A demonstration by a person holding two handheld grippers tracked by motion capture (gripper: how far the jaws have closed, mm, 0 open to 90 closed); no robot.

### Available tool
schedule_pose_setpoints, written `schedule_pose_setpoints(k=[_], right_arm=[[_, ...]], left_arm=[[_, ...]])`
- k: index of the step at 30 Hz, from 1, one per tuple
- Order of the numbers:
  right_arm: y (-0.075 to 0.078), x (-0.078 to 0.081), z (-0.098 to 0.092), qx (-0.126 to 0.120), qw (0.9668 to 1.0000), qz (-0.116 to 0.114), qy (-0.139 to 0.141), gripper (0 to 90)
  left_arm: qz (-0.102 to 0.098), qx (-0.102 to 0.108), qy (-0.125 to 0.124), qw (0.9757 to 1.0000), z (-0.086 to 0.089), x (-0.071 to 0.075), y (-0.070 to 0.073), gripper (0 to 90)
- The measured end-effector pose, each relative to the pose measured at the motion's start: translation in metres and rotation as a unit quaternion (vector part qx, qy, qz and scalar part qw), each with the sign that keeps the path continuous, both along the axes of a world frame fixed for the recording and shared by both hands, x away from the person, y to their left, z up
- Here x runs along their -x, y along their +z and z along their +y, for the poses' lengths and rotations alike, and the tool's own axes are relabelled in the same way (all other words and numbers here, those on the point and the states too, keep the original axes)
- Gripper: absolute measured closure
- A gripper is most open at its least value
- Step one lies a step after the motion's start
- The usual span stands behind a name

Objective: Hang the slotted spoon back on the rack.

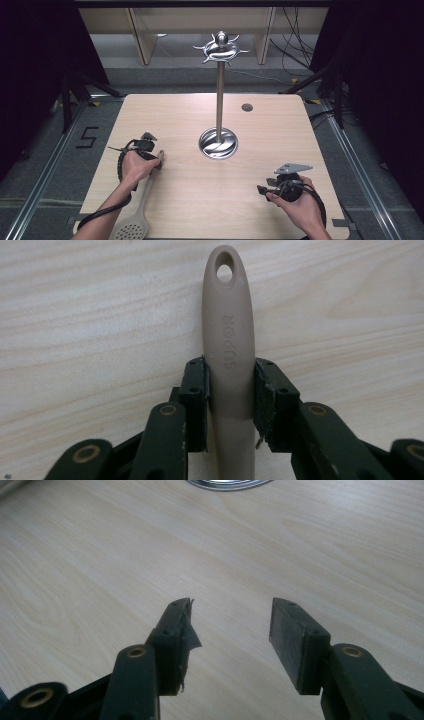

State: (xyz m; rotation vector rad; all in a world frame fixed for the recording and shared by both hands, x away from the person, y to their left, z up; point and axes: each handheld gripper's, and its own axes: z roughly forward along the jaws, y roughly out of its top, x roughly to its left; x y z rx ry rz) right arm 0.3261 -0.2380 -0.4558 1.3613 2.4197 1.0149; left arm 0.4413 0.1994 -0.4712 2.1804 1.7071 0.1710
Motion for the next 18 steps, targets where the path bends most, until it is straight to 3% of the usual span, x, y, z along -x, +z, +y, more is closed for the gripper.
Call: schedule_pose_setpoints(k=[6, 8, 10, 12, 13, 14, 17, 18], right_arm=[[0.000, 0.000, 0.000, 0.004, 1.0000, -0.001, -0.001, 51.8], [0.001, 0.000, 0.000, 0.004, 1.0000, -0.001, -0.001, 51.8], [0.001, 0.000, 0.000, 0.005, 1.0000, 0.002, -0.004, 51.8], [0.001, 0.001, 0.000, 0.005, 1.0000, 0.000, -0.003, 51.8], [-0.002, 0.000, 0.002, -0.013, 0.9997, -0.018, -0.009, 51.8], [0.001, 0.001, 0.000, 0.000, 1.0000, -0.007, -0.002, 51.7], [0.001, 0.001, 0.000, -0.001, 1.0000, -0.007, -0.004, 51.6], [0.001, 0.001, 0.000, -0.001, 1.0000, -0.008, -0.003, 51.6]], left_arm=[[-0.052, 0.047, -0.004, 0.9975, 0.010, 0.018, 0.017, 68.2], [-0.059, 0.050, -0.004, 0.9970, 0.012, 0.022, 0.020, 68.2], [-0.082, 0.069, -0.013, 0.9941, 0.018, 0.033, 0.030, 68.2], [-0.089, 0.075, -0.018, 0.9931, 0.019, 0.036, 0.032, 68.2], [-0.100, 0.080, -0.019, 0.9916, 0.020, 0.040, 0.035, 68.1], [-0.114, 0.091, -0.018, 0.9891, 0.020, 0.044, 0.037, 68.2], [-0.136, 0.095, -0.034, 0.9856, 0.025, 0.054, 0.044, 68.2], [-0.147, 0.096, -0.044, 0.9834, 0.028, 0.060, 0.047, 68.2]])
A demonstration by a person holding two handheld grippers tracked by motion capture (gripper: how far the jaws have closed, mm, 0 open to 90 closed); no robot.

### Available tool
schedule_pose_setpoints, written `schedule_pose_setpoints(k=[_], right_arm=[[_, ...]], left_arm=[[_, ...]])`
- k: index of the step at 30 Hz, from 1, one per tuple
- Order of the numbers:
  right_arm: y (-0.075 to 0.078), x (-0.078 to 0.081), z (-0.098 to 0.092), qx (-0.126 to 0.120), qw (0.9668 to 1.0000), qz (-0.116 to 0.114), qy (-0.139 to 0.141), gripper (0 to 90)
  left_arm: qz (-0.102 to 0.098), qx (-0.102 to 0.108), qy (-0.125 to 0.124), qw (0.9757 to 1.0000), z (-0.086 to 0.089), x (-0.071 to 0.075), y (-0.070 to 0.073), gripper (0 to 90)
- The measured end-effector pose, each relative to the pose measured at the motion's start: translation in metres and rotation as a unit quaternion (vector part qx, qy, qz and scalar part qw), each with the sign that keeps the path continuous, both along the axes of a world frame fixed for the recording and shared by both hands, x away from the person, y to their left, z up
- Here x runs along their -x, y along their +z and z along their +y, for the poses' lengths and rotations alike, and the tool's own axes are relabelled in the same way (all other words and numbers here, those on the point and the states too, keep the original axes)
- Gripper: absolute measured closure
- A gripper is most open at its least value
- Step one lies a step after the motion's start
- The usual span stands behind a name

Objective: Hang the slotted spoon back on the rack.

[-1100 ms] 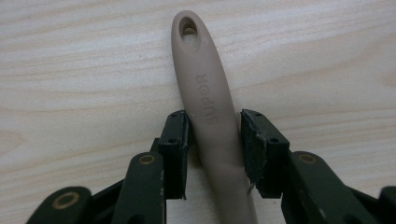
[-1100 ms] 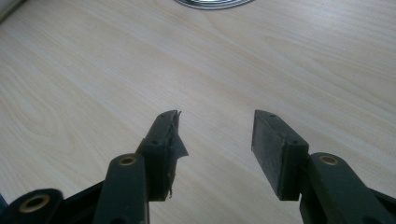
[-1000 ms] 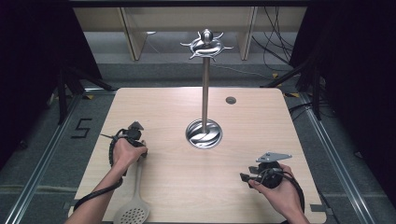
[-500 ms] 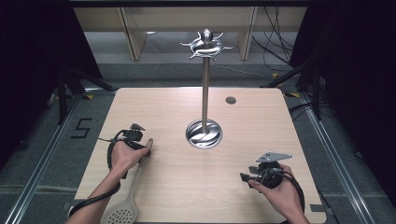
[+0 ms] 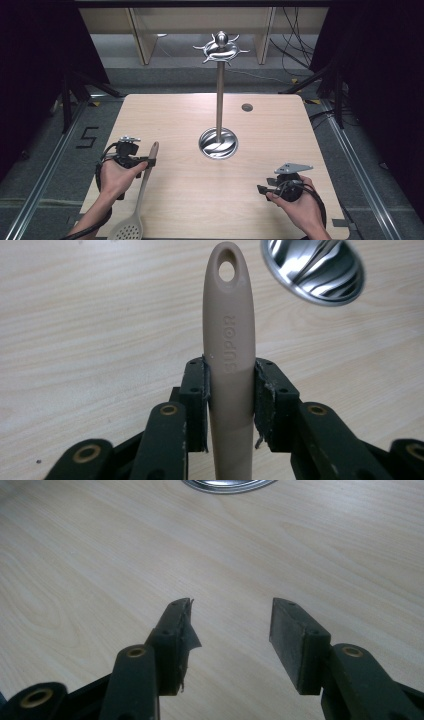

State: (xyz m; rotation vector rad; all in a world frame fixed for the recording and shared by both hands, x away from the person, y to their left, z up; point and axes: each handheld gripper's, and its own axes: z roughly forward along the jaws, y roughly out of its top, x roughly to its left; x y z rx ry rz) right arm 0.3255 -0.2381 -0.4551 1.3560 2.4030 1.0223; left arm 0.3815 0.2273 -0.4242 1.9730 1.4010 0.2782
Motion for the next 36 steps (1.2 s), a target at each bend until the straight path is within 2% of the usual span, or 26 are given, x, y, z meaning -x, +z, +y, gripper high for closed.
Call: schedule_pose_setpoints(k=[3, 4, 5, 8, 9, 10, 11, 12, 13, 14, 15, 16, 17, 18, 20, 21, 22, 23, 24, 28, 29, 31, 33, 34, 35, 36], right_arm=[[0.000, 0.000, 0.000, -0.001, 1.0000, 0.000, -0.001, 51.5], [0.000, 0.000, 0.000, -0.001, 1.0000, 0.000, -0.001, 51.4], [0.000, 0.000, 0.000, -0.001, 1.0000, 0.000, -0.001, 51.4], [0.000, 0.000, 0.000, -0.001, 1.0000, 0.003, -0.001, 51.3], [0.000, 0.000, 0.000, -0.001, 1.0000, 0.003, -0.001, 51.3], [0.000, 0.000, 0.000, 0.000, 1.0000, -0.001, 0.000, 51.3], [0.000, 0.000, 0.000, 0.000, 1.0000, -0.001, 0.000, 51.3], [0.000, 0.000, 0.000, -0.003, 1.0000, 0.001, 0.004, 51.2], [0.001, 0.000, 0.000, -0.003, 1.0000, 0.005, 0.008, 51.2], [0.000, 0.000, 0.000, -0.004, 1.0000, 0.003, 0.006, 51.2], [0.001, 0.001, 0.000, 0.001, 1.0000, -0.001, 0.001, 51.2], [0.001, 0.001, 0.000, 0.001, 1.0000, -0.001, 0.001, 51.2], [0.001, 0.001, 0.000, -0.001, 1.0000, -0.002, 0.000, 51.2], [0.001, 0.001, 0.000, -0.001, 1.0000, -0.002, 0.000, 51.2], [0.001, 0.001, 0.000, -0.001, 1.0000, -0.002, -0.001, 51.2], [0.001, 0.001, 0.000, -0.001, 1.0000, -0.002, -0.001, 51.2], [0.001, 0.001, 0.000, -0.001, 1.0000, -0.002, 0.000, 51.2], [0.001, 0.001, 0.001, 0.001, 1.0000, 0.001, -0.003, 51.1], [0.000, 0.000, -0.001, 0.001, 1.0000, 0.001, 0.005, 51.2], [0.002, 0.001, 0.000, 0.003, 1.0000, -0.006, -0.002, 51.2], [0.002, 0.001, 0.000, 0.000, 1.0000, -0.005, -0.002, 51.1], [0.002, 0.001, 0.000, -0.001, 1.0000, -0.004, -0.002, 51.0], [0.002, 0.001, 0.000, -0.006, 1.0000, 0.002, -0.002, 50.9], [0.002, 0.001, 0.000, -0.006, 1.0000, 0.002, -0.002, 50.9], [0.001, 0.000, -0.001, -0.006, 1.0000, -0.003, 0.000, 50.9], [0.001, 0.000, -0.001, -0.005, 1.0000, -0.003, 0.000, 50.9]], left_arm=[[-0.031, 0.004, -0.012, 0.9995, 0.005, 0.013, 0.007, 68.2], [-0.049, 0.012, -0.013, 0.9986, 0.007, 0.021, 0.011, 68.2], [-0.049, 0.012, -0.013, 0.9986, 0.007, 0.021, 0.011, 68.2], [-0.094, 0.041, 0.000, 0.9947, 0.012, 0.037, 0.017, 68.2], [-0.094, 0.041, 0.000, 0.9947, 0.012, 0.037, 0.017, 68.2], [-0.116, 0.050, 0.002, 0.9920, 0.015, 0.045, 0.020, 68.2], [-0.116, 0.050, 0.002, 0.9920, 0.015, 0.045, 0.020, 68.2], [-0.136, 0.061, 0.000, 0.9888, 0.019, 0.051, 0.021, 68.2], [-0.136, 0.061, 0.000, 0.9888, 0.019, 0.051, 0.021, 68.2], [-0.154, 0.070, 0.000, 0.9856, 0.023, 0.058, 0.023, 68.2], [-0.163, 0.075, -0.001, 0.9837, 0.025, 0.061, 0.023, 68.2], [-0.163, 0.075, -0.001, 0.9837, 0.025, 0.061, 0.023, 68.2], [-0.173, 0.079, 0.000, 0.9817, 0.027, 0.065, 0.024, 68.2], [-0.177, 0.080, 0.002, 0.9809, 0.028, 0.067, 0.025, 68.2], [-0.200, 0.091, 0.009, 0.9755, 0.032, 0.076, 0.028, 68.2], [-0.200, 0.091, 0.009, 0.9755, 0.032, 0.076, 0.028, 68.2], [-0.209, 0.094, 0.009, 0.9733, 0.033, 0.079, 0.029, 68.2], [-0.212, 0.092, 0.010, 0.9728, 0.034, 0.082, 0.030, 68.2], [-0.218, 0.093, 0.010, 0.9714, 0.035, 0.084, 0.031, 68.2], [-0.243, 0.098, 0.013, 0.9651, 0.038, 0.089, 0.036, 68.2], [-0.251, 0.107, 0.029, 0.9617, 0.038, 0.090, 0.038, 68.2], [-0.253, 0.107, 0.032, 0.9610, 0.039, 0.090, 0.040, 68.2], [-0.270, 0.107, 0.031, 0.9563, 0.040, 0.089, 0.046, 68.2], [-0.270, 0.107, 0.031, 0.9563, 0.040, 0.089, 0.046, 68.2], [-0.283, 0.108, 0.030, 0.9527, 0.039, 0.089, 0.052, 68.3], [-0.283, 0.108, 0.030, 0.9527, 0.039, 0.089, 0.052, 68.3]])
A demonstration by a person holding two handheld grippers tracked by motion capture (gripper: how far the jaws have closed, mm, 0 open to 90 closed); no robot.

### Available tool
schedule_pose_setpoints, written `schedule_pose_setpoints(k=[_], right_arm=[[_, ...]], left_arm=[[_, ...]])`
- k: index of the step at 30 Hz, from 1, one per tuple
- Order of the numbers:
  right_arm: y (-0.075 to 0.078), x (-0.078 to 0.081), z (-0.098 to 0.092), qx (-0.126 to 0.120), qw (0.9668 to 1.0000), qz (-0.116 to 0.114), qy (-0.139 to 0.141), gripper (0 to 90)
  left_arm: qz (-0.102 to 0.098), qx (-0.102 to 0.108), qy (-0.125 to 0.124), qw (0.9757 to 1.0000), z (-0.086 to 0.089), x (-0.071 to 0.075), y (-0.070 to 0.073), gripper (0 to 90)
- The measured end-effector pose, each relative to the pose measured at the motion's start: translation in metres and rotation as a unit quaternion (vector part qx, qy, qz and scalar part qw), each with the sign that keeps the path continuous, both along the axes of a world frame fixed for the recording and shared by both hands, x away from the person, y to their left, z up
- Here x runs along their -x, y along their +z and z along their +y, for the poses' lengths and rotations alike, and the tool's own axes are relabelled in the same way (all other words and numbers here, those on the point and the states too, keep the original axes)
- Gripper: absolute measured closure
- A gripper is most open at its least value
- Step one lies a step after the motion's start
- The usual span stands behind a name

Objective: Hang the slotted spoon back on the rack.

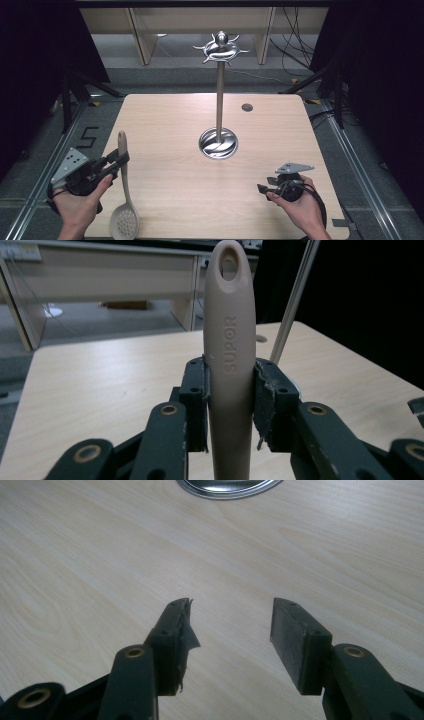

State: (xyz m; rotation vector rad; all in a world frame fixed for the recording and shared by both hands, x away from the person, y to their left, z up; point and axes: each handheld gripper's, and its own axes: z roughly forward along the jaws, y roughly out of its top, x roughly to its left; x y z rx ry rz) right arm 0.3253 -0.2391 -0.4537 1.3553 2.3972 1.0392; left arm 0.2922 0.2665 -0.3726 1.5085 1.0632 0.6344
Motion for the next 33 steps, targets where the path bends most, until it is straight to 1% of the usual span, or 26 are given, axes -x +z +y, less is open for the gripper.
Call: schedule_pose_setpoints(k=[1, 2, 3, 4, 6, 7, 8, 11, 13, 14, 15, 16, 20, 26, 33], right_arm=[[0.000, 0.000, 0.000, 0.001, 1.0000, 0.000, 0.000, 50.8], [0.000, 0.000, 0.000, 0.002, 1.0000, 0.000, -0.001, 50.8], [0.000, 0.000, 0.000, 0.002, 1.0000, 0.000, -0.001, 50.8], [0.000, 0.000, 0.000, 0.000, 1.0000, 0.001, 0.000, 50.7], [0.000, 0.000, 0.000, 0.002, 1.0000, -0.002, -0.002, 50.7], [0.000, 0.000, 0.000, 0.002, 1.0000, -0.002, -0.002, 50.7], [0.000, 0.000, -0.001, 0.000, 1.0000, -0.003, -0.001, 50.7], [0.000, 0.000, -0.001, 0.002, 1.0000, -0.007, -0.004, 50.7], [0.001, 0.000, -0.001, 0.002, 1.0000, -0.007, -0.004, 50.7], [0.000, -0.001, -0.002, 0.006, 0.9999, -0.016, 0.001, 50.7], [0.000, -0.001, -0.002, 0.006, 0.9999, -0.016, 0.001, 50.7], [0.001, 0.000, -0.001, -0.002, 0.9999, -0.013, -0.007, 50.7], [0.001, 0.001, -0.002, -0.003, 0.9999, -0.015, -0.007, 50.7], [0.001, 0.001, -0.001, -0.004, 0.9999, -0.015, -0.007, 50.6], [0.001, 0.000, -0.001, -0.004, 0.9998, -0.016, -0.007, 50.5]], left_arm=[[-0.013, -0.001, -0.001, 0.9999, -0.001, -0.001, 0.006, 68.3], [-0.018, -0.001, -0.001, 0.9998, -0.002, -0.003, 0.009, 68.3], [-0.018, -0.001, -0.001, 0.9998, -0.002, -0.003, 0.009, 68.3], [-0.023, 0.000, 0.003, 0.9997, -0.003, -0.006, 0.014, 68.3], [-0.034, -0.003, -0.002, 0.9994, -0.004, -0.011, 0.019, 68.3], [-0.034, -0.003, -0.002, 0.9994, -0.004, -0.011, 0.019, 68.3], [-0.041, -0.003, -0.004, 0.9992, -0.005, -0.016, 0.024, 68.3], [-0.050, -0.003, -0.004, 0.9987, -0.009, -0.023, 0.031, 68.3], [-0.053, -0.002, -0.005, 0.9986, -0.013, -0.027, 0.035, 68.3], [-0.054, -0.002, -0.006, 0.9985, -0.014, -0.029, 0.037, 68.3], [-0.054, -0.002, -0.006, 0.9985, -0.014, -0.029, 0.037, 68.3], [-0.058, 0.001, -0.009, 0.9983, -0.018, -0.032, 0.040, 68.3], [-0.060, 0.000, -0.013, 0.9981, -0.024, -0.037, 0.045, 68.3], [-0.064, 0.001, -0.017, 0.9978, -0.030, -0.043, 0.050, 68.3], [-0.063, 0.002, -0.020, 0.9978, -0.034, -0.047, 0.053, 68.3]])
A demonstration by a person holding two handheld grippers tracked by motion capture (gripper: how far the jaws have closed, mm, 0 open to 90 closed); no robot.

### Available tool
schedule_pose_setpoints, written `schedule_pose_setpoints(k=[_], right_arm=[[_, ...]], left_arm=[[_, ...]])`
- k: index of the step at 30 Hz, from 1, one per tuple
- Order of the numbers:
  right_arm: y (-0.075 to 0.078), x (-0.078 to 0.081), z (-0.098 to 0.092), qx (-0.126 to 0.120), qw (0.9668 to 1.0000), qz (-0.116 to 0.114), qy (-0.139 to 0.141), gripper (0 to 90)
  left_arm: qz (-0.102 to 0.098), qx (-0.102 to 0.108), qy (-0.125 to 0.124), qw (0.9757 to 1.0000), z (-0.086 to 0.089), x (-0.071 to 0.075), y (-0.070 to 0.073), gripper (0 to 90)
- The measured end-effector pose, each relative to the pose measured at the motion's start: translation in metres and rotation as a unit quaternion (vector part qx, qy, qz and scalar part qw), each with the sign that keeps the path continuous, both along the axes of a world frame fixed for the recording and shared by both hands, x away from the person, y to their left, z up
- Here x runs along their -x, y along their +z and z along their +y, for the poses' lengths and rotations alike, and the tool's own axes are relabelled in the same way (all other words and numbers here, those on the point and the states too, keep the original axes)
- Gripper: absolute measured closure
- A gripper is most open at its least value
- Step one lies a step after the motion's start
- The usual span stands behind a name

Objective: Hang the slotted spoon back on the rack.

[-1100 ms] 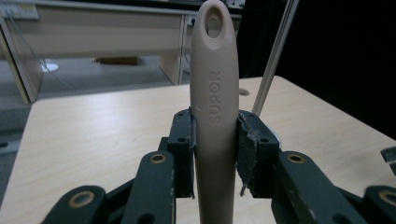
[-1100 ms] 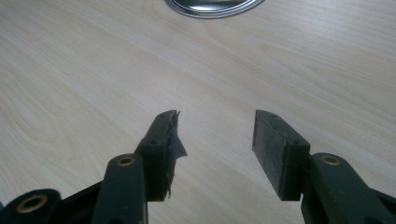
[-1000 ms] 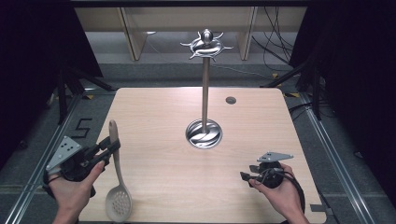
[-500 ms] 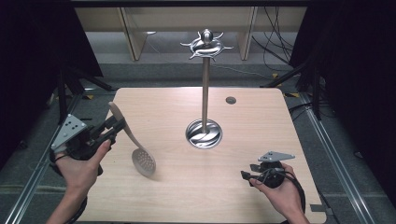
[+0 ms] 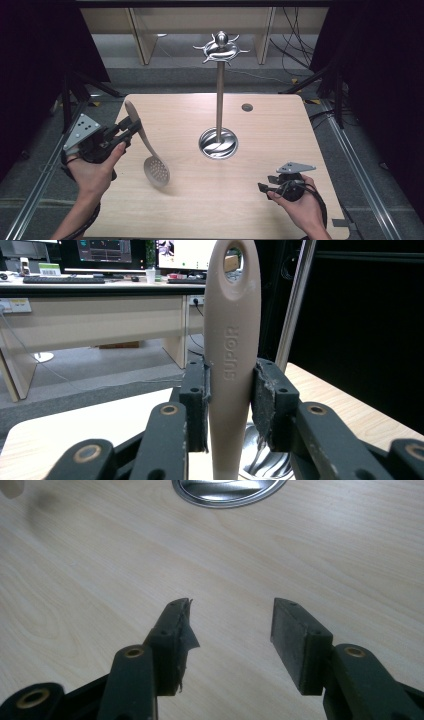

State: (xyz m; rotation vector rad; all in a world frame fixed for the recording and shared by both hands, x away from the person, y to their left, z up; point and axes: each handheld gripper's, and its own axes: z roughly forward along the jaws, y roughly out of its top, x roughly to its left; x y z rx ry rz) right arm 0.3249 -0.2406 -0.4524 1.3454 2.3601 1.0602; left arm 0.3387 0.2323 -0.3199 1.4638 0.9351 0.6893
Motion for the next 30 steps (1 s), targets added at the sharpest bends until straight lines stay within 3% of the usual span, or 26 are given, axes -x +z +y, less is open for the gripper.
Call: schedule_pose_setpoints(k=[4, 6, 30], right_arm=[[0.000, 0.000, 0.000, -0.001, 1.0000, -0.002, -0.001, 50.5], [-0.001, -0.002, -0.002, 0.005, 0.9998, -0.018, 0.010, 50.5], [0.001, 0.000, -0.001, -0.005, 0.9999, -0.010, -0.001, 50.3]], left_arm=[[0.000, -0.001, -0.002, 1.0000, -0.002, -0.002, 0.001, 68.3], [0.000, 0.000, -0.005, 1.0000, -0.004, -0.004, 0.001, 68.3], [0.013, -0.007, -0.038, 0.9992, -0.034, -0.026, 0.007, 68.3]])
